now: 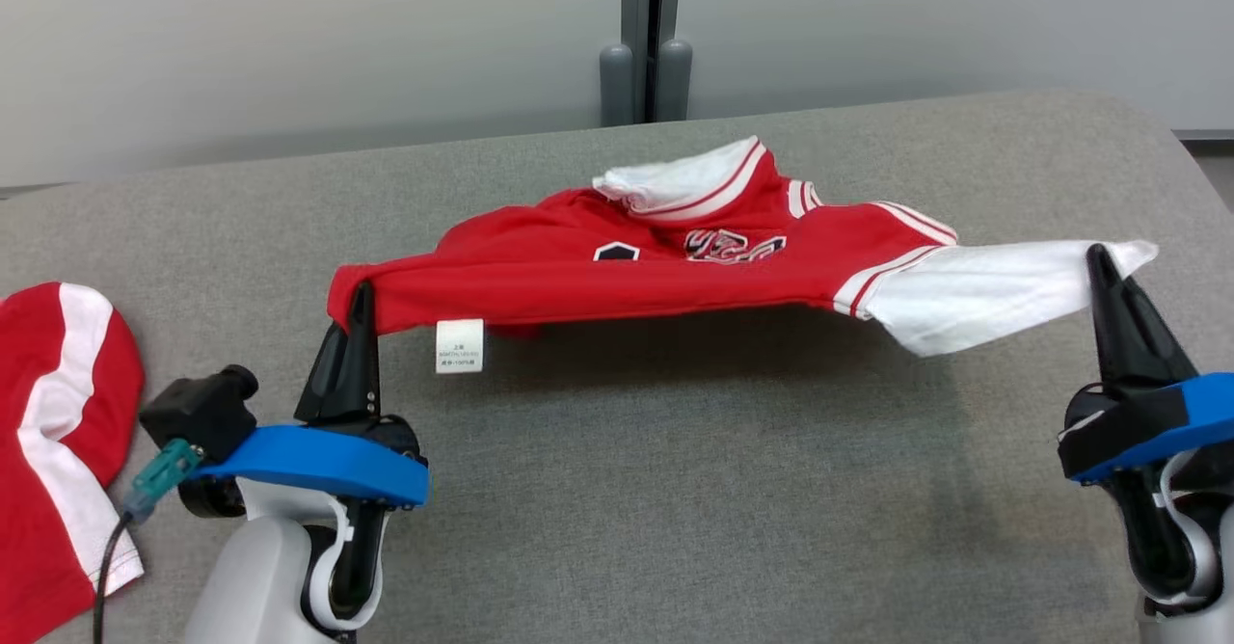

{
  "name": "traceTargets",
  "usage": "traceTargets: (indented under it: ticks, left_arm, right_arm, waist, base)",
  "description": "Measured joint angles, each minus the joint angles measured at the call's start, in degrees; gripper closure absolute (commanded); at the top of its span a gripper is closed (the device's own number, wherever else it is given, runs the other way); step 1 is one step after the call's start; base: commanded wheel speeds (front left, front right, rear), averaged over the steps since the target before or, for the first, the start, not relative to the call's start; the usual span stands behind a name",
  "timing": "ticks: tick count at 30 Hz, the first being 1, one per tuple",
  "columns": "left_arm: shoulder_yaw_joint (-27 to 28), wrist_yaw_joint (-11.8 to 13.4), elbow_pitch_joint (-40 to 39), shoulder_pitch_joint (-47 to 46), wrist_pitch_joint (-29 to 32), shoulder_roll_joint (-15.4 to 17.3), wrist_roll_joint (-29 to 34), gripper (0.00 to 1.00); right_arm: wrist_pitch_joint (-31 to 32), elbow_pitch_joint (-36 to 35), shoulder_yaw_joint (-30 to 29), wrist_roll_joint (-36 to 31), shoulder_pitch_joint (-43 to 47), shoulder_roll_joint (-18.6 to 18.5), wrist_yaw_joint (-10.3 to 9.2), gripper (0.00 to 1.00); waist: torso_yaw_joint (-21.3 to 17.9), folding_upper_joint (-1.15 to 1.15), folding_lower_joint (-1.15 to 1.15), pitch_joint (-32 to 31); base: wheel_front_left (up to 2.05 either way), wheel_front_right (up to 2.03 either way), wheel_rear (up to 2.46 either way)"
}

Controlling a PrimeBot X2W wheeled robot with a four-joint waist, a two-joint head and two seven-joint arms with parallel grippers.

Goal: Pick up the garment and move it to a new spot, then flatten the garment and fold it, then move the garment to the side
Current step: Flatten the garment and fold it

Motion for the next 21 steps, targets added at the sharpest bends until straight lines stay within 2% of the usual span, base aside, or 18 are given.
traceTargets:
  ticks: [7,12,16,21]
  left_arm:
    - [0.41,0.01,-16.95,1.98,7.17,2.98,-5.92,1.0]
    - [0.58,1.19,-25.99,1.93,12.98,4.27,-8.18,1.0]
    - [0.98,2.24,-32.3,0.27,18.61,4.68,-12.5,1.0]
    - [1.45,4.49,-37.27,-3.54,25.21,6.69,-14.68,1.0]
  right_arm:
    - [4.46,-19.17,-2.11,-1.11,2.52,1.66,-0.01,1.0]
    - [7.13,-29.45,-2.41,-1.58,1.93,2.3,0.0,1.0]
    - [9.65,-34.52,-2.07,-1.54,-2.55,1.66,0.0,1.0]
    - [12.47,-35.34,0.78,-1.51,-12.14,-2.05,0.0,1.0]
  waist:
    - [0.42,0.0,0.0,-2.12]
    - [0.72,0.0,0.0,-2.38]
    - [0.36,0.0,0.01,-1.26]
    - [-0.15,0.0,0.01,1.2]
  base:
    - [0.0,0.0,0.0]
    - [0.0,0.0,0.0]
    - [0.0,0.0,0.0]
    - [0.0,0.0,0.0]
